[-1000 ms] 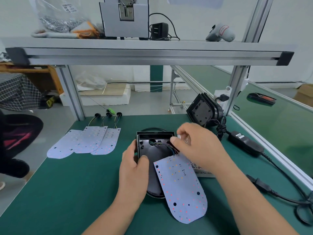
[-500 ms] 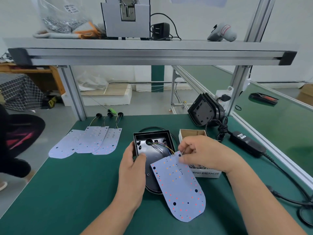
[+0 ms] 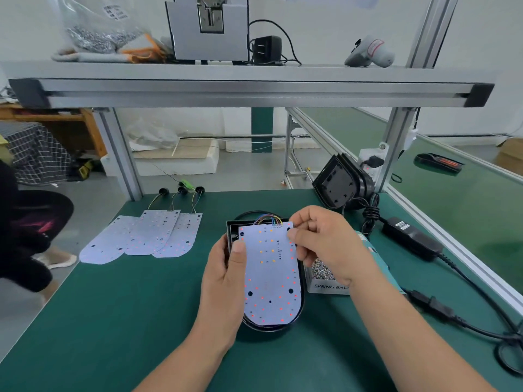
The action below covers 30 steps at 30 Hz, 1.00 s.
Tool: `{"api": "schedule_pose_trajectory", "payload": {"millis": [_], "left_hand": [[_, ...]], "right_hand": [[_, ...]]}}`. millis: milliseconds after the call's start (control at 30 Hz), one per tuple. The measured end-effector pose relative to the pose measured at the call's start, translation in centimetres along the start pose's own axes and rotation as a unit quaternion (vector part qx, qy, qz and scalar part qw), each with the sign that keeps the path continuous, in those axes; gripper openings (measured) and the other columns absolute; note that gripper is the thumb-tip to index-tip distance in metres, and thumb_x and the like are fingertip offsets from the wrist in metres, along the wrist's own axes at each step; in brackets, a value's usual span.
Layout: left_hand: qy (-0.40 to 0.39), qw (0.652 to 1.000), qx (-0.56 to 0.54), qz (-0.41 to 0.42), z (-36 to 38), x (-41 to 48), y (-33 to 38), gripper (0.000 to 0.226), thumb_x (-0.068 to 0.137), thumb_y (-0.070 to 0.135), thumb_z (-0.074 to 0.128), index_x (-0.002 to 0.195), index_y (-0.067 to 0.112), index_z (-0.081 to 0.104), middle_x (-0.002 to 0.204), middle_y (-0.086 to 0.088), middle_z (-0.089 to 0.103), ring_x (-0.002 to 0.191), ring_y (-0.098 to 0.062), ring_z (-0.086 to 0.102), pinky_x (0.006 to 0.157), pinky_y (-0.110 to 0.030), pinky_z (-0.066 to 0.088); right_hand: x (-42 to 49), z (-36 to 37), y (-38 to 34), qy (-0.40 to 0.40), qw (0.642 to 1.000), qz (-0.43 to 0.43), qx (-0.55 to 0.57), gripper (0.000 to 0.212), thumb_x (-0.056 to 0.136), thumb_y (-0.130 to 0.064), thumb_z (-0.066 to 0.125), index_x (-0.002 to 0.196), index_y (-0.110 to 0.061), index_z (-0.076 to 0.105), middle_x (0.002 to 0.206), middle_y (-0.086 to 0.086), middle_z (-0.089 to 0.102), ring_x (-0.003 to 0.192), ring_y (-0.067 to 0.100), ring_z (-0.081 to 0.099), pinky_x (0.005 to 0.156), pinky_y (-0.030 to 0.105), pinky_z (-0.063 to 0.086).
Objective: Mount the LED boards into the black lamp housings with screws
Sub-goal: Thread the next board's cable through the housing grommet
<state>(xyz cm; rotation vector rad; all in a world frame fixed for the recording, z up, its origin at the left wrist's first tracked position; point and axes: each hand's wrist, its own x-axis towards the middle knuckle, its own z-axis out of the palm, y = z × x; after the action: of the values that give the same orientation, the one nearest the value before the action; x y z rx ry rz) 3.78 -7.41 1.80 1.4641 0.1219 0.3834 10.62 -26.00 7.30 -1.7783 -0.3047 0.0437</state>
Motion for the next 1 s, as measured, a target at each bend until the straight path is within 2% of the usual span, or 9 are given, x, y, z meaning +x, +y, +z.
{"api": "schedule_pose_trajectory", "payload": {"millis": [133, 267, 367, 400, 533, 667, 767, 833, 1000], "left_hand": [[0.007, 1.000, 0.002, -0.023, -0.4, 0.2, -0.4, 0.033, 0.104, 0.030, 0.069, 0.135, 0.039, 0.062, 0.124, 0.019, 0.074, 0.114, -0.005, 0.071, 0.082, -0.025, 0.057], [0.000, 0.999, -0.006, -0.042, -0.8, 0.5, -0.1, 0.032, 0.103, 0.018, 0.069, 0.131, 0.033, 0.067, 0.121, 0.012, 0.077, 0.114, -0.016, 0.073, 0.088, -0.036, 0.061], [-0.022, 0.993, -0.085, -0.080, -1.3, 0.7, 0.5, 0.024, 0.101, 0.017, 0.072, 0.124, 0.022, 0.072, 0.124, -0.004, 0.078, 0.112, -0.030, 0.075, 0.097, -0.051, 0.061], [-0.035, 0.988, -0.117, -0.097, -1.4, 0.8, 0.8, 0.022, 0.101, 0.018, 0.071, 0.124, 0.020, 0.072, 0.125, -0.008, 0.077, 0.110, -0.031, 0.075, 0.094, -0.051, 0.062], [-0.098, 0.972, -0.177, -0.116, -1.7, 0.6, 1.6, 0.030, 0.098, 0.027, 0.072, 0.127, 0.018, 0.072, 0.131, -0.013, 0.075, 0.116, -0.037, 0.073, 0.092, -0.048, 0.063], [-0.145, 0.966, -0.186, -0.107, -1.6, 0.3, 1.9, 0.043, 0.092, 0.037, 0.078, 0.130, 0.018, 0.071, 0.134, -0.016, 0.072, 0.119, -0.040, 0.071, 0.094, -0.052, 0.062], [-0.154, 0.960, -0.205, -0.112, -2.0, 0.5, 2.2, 0.044, 0.092, 0.036, 0.079, 0.130, 0.015, 0.070, 0.134, -0.019, 0.072, 0.113, -0.039, 0.073, 0.088, -0.050, 0.062], [-0.149, 0.957, -0.218, -0.120, -2.2, 0.6, 2.3, 0.044, 0.091, 0.034, 0.078, 0.129, 0.014, 0.071, 0.131, -0.021, 0.072, 0.106, -0.038, 0.075, 0.084, -0.048, 0.062], [-0.138, 0.948, -0.247, -0.149, -2.2, 0.5, 2.4, 0.036, 0.086, 0.025, 0.077, 0.120, 0.014, 0.076, 0.112, -0.018, 0.078, 0.084, -0.031, 0.077, 0.066, -0.041, 0.062]], "right_hand": [[-0.2, 1.4, 0.3, 0.045, 0.997, -0.021, -0.065, 0.015, 0.094, -0.002, 0.067, 0.097, -0.015, 0.062, 0.068, 0.005, 0.070, 0.052, 0.016, 0.064, 0.050, 0.031, 0.055], [-0.2, 1.8, 0.8, 0.102, 0.964, -0.095, -0.228, 0.022, 0.088, -0.022, 0.078, 0.097, -0.035, 0.062, 0.091, -0.010, 0.062, 0.074, 0.003, 0.057, 0.069, 0.014, 0.046], [-0.1, 0.9, 0.3, 0.129, 0.986, -0.103, 0.002, 0.004, 0.100, -0.035, 0.065, 0.103, -0.034, 0.068, 0.093, -0.011, 0.068, 0.068, 0.008, 0.055, 0.063, 0.026, 0.049], [0.0, 0.5, 0.2, 0.128, 0.985, -0.101, 0.062, 0.014, 0.106, -0.030, 0.056, 0.109, -0.032, 0.069, 0.099, -0.009, 0.072, 0.066, 0.011, 0.056, 0.057, 0.028, 0.048], [-0.4, 0.7, 0.2, -0.028, 0.996, -0.059, 0.068, 0.050, 0.104, 0.009, 0.046, 0.135, -0.026, 0.065, 0.116, -0.006, 0.077, 0.075, 0.013, 0.066, 0.063, 0.027, 0.057], [-1.5, 1.7, 0.4, -0.119, 0.984, -0.078, -0.111, 0.051, 0.094, -0.007, 0.062, 0.107, -0.055, 0.073, 0.109, -0.029, 0.075, 0.101, -0.010, 0.069, 0.084, 0.013, 0.055], [-1.2, 2.0, 0.6, -0.079, 0.975, -0.091, -0.189, 0.022, 0.095, -0.009, 0.061, 0.105, -0.024, 0.073, 0.104, -0.007, 0.079, 0.102, 0.015, 0.072, 0.089, 0.041, 0.058], [-1.1, 2.2, 0.4, -0.080, 0.973, -0.105, -0.191, 0.012, 0.093, -0.011, 0.061, 0.099, -0.015, 0.070, 0.097, 0.007, 0.076, 0.096, 0.030, 0.071, 0.084, 0.050, 0.057], [-1.0, 2.3, 0.2, -0.084, 0.977, -0.080, -0.176, 0.027, 0.081, -0.043, 0.059, 0.096, -0.023, 0.068, 0.087, 0.003, 0.071, 0.077, 0.023, 0.061, 0.074, 0.040, 0.054]]}}
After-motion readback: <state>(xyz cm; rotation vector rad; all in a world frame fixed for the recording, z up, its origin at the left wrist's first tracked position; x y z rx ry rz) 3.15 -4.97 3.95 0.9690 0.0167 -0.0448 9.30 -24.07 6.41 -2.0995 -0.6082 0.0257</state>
